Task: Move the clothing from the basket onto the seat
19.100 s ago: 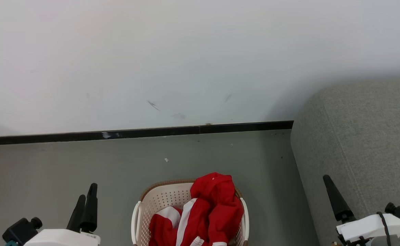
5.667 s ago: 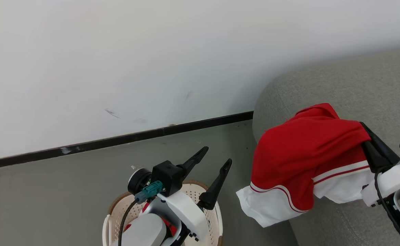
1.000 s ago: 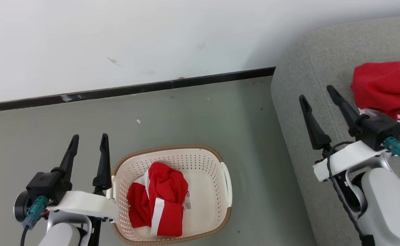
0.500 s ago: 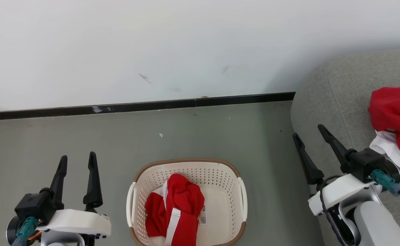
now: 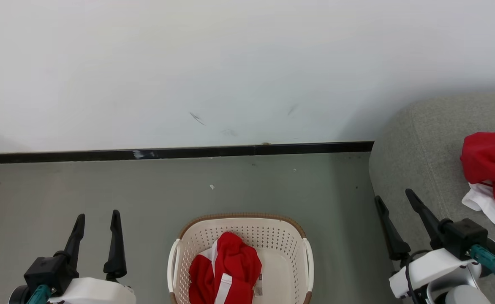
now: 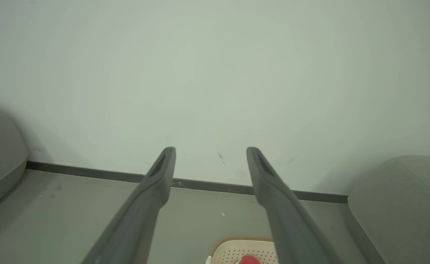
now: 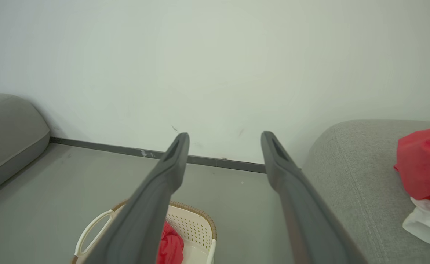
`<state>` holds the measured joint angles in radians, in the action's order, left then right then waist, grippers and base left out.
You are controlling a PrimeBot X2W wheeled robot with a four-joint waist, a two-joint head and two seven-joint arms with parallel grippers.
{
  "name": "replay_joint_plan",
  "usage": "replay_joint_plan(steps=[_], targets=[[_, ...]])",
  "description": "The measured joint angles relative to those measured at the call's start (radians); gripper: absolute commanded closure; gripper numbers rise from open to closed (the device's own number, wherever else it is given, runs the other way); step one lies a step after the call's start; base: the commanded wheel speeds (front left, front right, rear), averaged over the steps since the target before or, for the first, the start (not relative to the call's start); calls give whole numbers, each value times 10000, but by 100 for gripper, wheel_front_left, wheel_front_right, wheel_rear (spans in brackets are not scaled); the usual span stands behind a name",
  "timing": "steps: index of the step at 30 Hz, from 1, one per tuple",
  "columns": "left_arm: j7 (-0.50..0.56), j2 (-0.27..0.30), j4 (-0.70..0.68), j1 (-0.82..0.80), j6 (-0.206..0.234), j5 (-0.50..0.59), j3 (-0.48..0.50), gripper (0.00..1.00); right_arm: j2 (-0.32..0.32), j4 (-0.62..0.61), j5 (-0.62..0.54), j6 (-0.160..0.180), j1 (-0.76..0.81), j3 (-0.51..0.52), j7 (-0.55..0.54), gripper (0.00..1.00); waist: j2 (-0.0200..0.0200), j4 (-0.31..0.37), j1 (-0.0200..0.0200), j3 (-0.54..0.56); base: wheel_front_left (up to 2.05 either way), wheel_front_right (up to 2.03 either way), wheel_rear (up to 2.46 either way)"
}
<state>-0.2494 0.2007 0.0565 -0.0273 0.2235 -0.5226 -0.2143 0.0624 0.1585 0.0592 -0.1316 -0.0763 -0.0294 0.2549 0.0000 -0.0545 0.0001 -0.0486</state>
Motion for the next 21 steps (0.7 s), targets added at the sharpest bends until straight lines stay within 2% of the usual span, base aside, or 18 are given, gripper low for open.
replay_joint_plan(steps=[8,21], targets=[[0,4,226,232,-240,44,-63,0,-105,-182,-98,0,662,35,0,0,0,53,0,351,0,0,0],[0,-56,255,566,-255,128,-40,0,-184,-523,-102,0,1073,-92,0,0,0,287,0,560,0,0,0]])
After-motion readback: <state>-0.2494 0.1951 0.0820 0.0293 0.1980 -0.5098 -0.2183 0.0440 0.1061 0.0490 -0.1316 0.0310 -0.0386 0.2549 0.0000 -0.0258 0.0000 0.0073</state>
